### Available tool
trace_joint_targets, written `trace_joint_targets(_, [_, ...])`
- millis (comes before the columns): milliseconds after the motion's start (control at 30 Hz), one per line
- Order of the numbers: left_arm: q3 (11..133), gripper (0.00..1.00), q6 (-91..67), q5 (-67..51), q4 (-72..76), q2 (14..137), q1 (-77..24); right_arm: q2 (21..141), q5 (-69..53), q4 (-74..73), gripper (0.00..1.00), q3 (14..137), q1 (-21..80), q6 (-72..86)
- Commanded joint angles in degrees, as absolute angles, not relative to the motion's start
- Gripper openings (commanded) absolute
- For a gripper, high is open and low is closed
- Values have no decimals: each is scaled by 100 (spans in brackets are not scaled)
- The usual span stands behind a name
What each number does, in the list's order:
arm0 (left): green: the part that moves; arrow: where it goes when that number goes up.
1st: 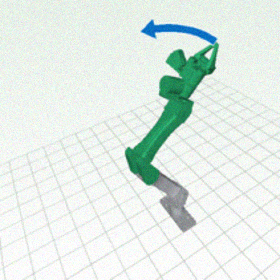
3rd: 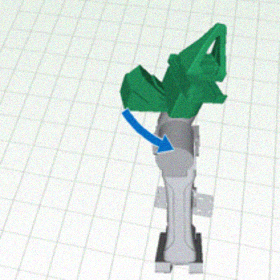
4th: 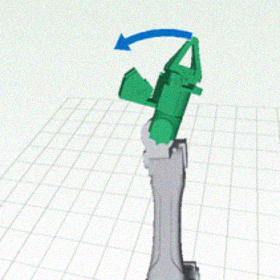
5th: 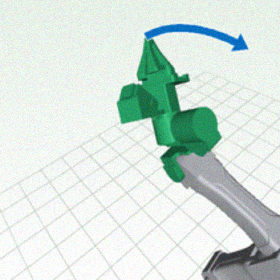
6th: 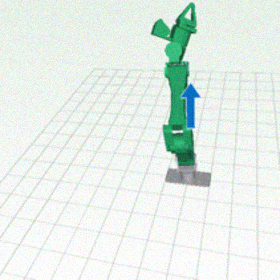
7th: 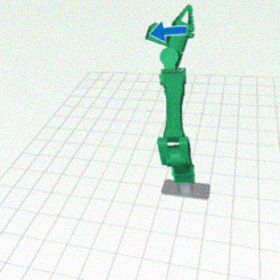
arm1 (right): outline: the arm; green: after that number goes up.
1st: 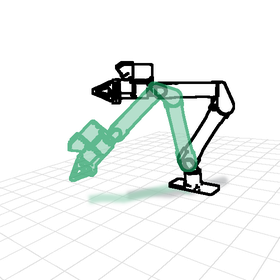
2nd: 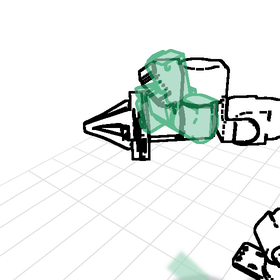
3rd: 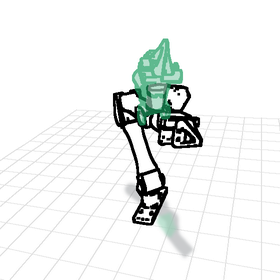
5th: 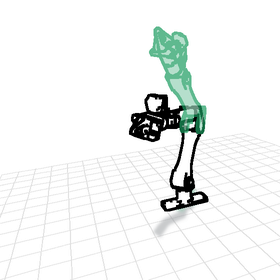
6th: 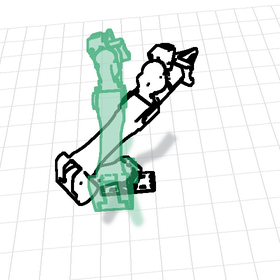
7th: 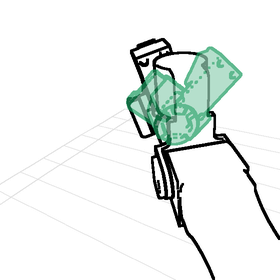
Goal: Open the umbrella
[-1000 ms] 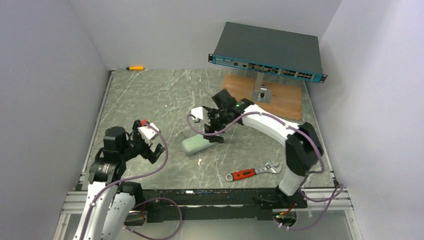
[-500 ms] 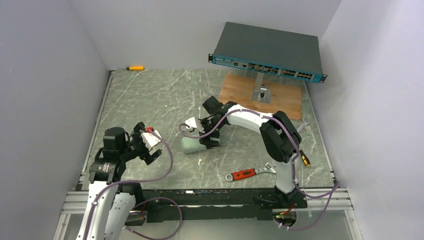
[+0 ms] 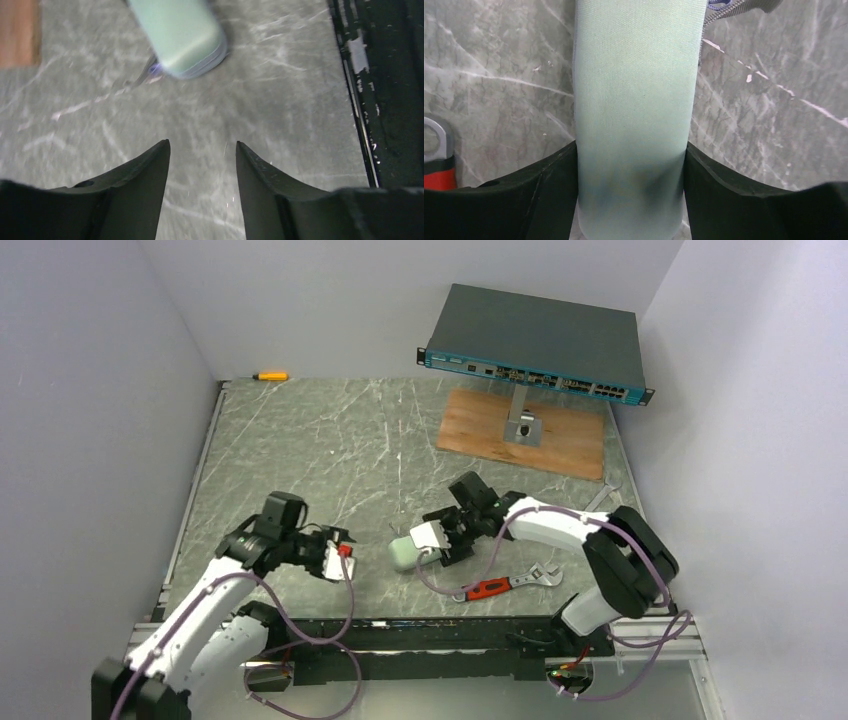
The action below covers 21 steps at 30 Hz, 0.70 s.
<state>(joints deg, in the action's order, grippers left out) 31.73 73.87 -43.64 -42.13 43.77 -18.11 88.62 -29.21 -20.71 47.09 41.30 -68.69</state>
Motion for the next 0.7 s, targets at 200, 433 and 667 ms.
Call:
trace_joint_targets(200, [3336, 37, 8188, -4183, -2346, 6319, -3062, 8152, -2517, -493, 48, 3445, 4148, -8123])
trace_joint_targets(433, [3657, 30, 8170, -4007, -1775, 7283, -3252, 8105, -2550, -305, 46, 3302, 4158, -8269])
trace_joint_targets(667, [3807, 37, 8132, -4003, -1472, 7725, -3348, 7895, -2616, -56, 45, 2983, 4157, -8426])
